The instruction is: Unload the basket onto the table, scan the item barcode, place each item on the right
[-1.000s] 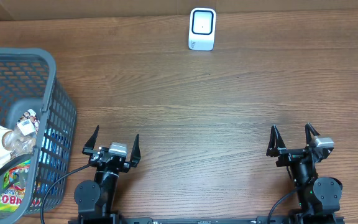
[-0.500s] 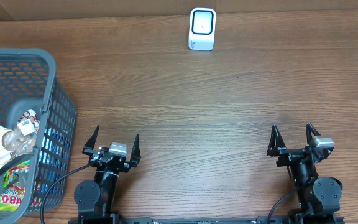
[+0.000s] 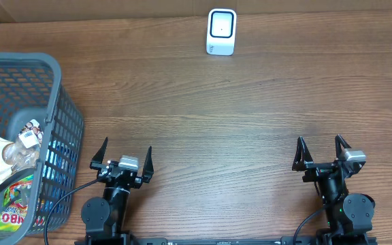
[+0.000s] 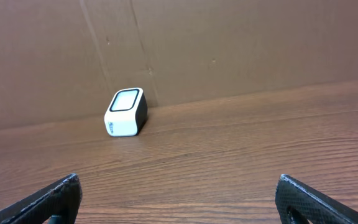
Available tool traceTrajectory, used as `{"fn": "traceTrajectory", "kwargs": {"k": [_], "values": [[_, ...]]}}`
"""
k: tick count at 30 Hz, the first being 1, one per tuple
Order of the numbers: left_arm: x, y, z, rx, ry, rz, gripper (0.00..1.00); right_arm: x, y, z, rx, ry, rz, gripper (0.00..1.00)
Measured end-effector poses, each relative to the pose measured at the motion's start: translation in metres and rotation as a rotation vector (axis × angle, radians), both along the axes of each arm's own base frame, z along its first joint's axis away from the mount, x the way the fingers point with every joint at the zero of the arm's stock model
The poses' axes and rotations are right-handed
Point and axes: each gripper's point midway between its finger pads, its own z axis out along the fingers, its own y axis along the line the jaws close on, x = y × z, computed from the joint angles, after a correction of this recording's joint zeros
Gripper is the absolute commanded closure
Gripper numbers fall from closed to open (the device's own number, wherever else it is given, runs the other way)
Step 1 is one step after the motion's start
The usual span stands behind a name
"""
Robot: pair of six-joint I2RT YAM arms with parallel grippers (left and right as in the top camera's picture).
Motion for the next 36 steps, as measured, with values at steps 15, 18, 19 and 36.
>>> {"fn": "traceTrajectory", "kwargs": {"k": [15,18,19,36], "values": [[0.002,0.003,0.026,-0.266,0.053,0.035,0.0,-0.002,0.0,0.02,0.003,-0.041,0.0,0.0],[0.006,0.004,0.055,-0.29,0.076,0.046,0.0,-0.007,0.0,0.048,0.007,-0.093,0.0,0.0],[0.01,0.005,0.071,-0.294,0.094,0.05,0.0,-0.009,-0.001,0.062,0.001,-0.113,0.0,0.0],[0.044,-0.012,0.206,-0.362,0.525,0.004,0.0,0.02,0.013,0.191,-0.061,0.22,0.072,0.0]]}}
